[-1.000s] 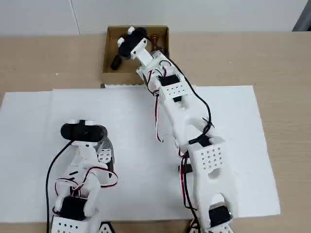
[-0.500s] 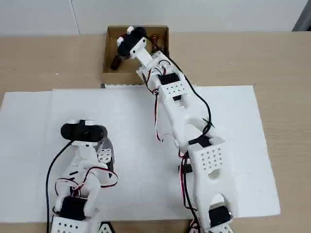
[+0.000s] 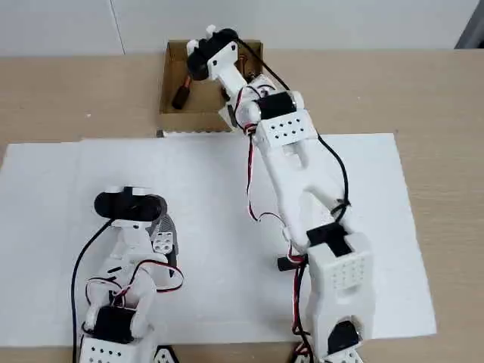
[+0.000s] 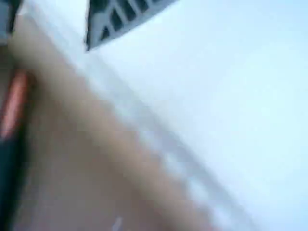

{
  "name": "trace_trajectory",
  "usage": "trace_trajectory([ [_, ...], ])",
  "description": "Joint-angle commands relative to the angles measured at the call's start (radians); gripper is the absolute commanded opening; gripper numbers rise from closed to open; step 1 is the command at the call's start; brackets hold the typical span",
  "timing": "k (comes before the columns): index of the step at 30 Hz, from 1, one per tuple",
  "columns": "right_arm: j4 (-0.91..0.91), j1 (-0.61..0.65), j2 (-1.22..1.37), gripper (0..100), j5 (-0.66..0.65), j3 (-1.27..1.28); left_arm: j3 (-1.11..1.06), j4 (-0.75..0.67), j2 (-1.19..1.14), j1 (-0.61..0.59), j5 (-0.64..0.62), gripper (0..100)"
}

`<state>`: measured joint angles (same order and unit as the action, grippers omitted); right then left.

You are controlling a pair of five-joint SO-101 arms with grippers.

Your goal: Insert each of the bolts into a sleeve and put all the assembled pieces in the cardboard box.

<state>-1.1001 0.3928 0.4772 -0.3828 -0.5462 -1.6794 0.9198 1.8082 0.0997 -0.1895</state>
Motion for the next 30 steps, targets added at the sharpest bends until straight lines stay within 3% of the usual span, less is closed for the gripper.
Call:
trace_trajectory([
  [1,-0.145,0.001,-0.113,9.1,0.014,-0.052,0.004,-0.008,0.009,-0.008,0.009,1],
  [8,-0.432,0.005,-0.209,9.1,0.014,-0.052,0.004,-0.009,0.009,-0.026,0.025,1],
  [12,-0.573,0.005,-0.232,9.2,0.011,-0.046,0.004,-0.011,0.009,-0.075,0.187,1],
  [16,-0.581,-0.001,-0.255,9.1,0.009,-0.044,0.001,-0.008,0.009,-0.075,0.353,1],
  [21,-0.582,0.007,-0.334,9.1,-0.074,0.057,0.001,-0.008,0.009,-0.075,0.353,1],
  [30,-0.572,0.008,-0.616,9.4,-0.284,0.534,0.001,-0.006,0.009,-0.077,0.353,1],
])
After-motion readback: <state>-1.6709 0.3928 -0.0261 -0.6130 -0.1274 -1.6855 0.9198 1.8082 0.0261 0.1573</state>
